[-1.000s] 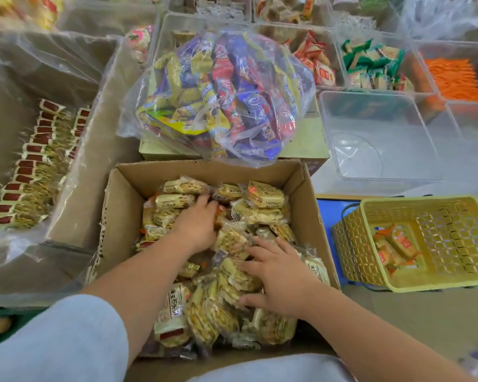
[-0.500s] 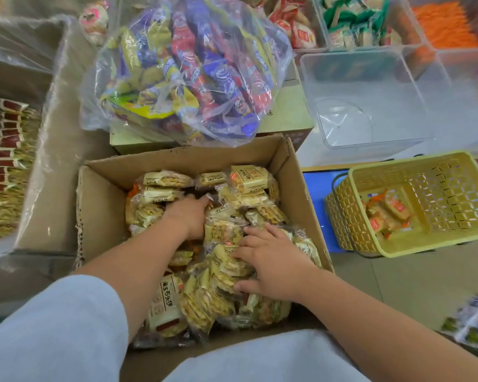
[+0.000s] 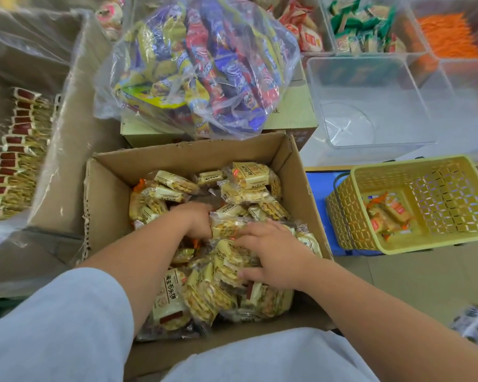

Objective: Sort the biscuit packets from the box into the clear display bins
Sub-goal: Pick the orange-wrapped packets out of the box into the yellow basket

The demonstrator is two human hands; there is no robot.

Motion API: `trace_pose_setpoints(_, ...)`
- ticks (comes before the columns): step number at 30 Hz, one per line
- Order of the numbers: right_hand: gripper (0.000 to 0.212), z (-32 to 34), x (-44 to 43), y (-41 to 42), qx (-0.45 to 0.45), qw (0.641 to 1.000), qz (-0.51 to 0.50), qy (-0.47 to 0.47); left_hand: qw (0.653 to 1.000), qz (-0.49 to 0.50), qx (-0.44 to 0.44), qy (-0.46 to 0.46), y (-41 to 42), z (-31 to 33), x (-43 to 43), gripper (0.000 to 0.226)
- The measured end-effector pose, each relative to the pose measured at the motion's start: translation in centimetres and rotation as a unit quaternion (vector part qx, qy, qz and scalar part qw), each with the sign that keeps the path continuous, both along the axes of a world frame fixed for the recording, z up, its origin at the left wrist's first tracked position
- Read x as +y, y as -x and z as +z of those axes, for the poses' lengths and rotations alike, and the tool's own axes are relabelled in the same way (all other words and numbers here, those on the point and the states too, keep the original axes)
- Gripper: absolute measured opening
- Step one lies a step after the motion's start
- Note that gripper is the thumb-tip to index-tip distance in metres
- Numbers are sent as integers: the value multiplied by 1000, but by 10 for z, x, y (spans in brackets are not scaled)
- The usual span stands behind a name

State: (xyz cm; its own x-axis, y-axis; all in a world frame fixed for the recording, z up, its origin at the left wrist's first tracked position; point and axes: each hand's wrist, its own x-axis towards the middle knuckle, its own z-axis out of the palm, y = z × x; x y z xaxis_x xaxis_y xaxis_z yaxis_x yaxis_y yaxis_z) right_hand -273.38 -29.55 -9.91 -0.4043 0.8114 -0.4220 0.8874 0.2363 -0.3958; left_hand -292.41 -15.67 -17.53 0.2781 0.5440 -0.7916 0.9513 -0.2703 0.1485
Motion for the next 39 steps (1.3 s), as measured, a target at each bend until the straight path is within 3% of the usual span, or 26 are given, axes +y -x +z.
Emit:
trace_pose_setpoints(5, 76, 3, 17, 10, 28, 997, -42, -54, 996, 17, -54, 75, 1, 8, 4, 95)
trace_pose_setpoints(8, 80, 2, 38, 25, 31, 998, -29, -46, 986, 41, -133, 95, 6, 24, 2, 93)
trace_pose_setpoints(11, 87, 0, 50, 31, 4, 999, -23, -31, 967, 90, -228, 63, 14, 46, -5, 76)
trace_pose_setpoints(15, 90, 2, 46, 27, 14, 996, 0, -85, 939, 168, -300, 19, 36, 78, -24, 56)
trace_pose_setpoints(18, 101, 4, 39, 27, 36, 998, -21, -38, 915, 216, -340, -10, 56, 92, -48, 48)
trace_pose_setpoints(20, 85, 3, 37, 23, 28, 999, -16, -12, 867, 306, -393, -14, 70, 101, -65, 54)
trace_pose_setpoints(21, 71, 4, 38, 22, 11, 1000, 2, -12, 827, 360, -432, -18, 78, 105, -74, 57)
trace_pose_setpoints(22, 61, 5, 39, 22, -10, 1000, 20, -9, 777, 414, -474, -25, 86, 110, -83, 58)
trace_pose_setpoints(25, 57, 7, 49, 33, -42, 998, 37, 6, 614, 546, -566, -64, 109, 118, -107, 53)
trace_pose_setpoints(28, 46, 2, 67, 49, -73, 995, 60, 43, 505, 606, -608, -90, 131, 124, -128, 48)
trace_pose_setpoints(32, 27, -8, 98, 70, -129, 987, 51, 84, 410, 631, -655, -65, 148, 128, -155, 47)
trace_pose_setpoints(34, 27, -15, 112, 82, -165, 981, 43, 89, 371, 636, -675, -44, 153, 127, -168, 44)
trace_pose_setpoints(39, 43, -34, 133, 101, -294, 940, 113, 128, 327, 638, -697, -15, 161, 118, -190, 52)
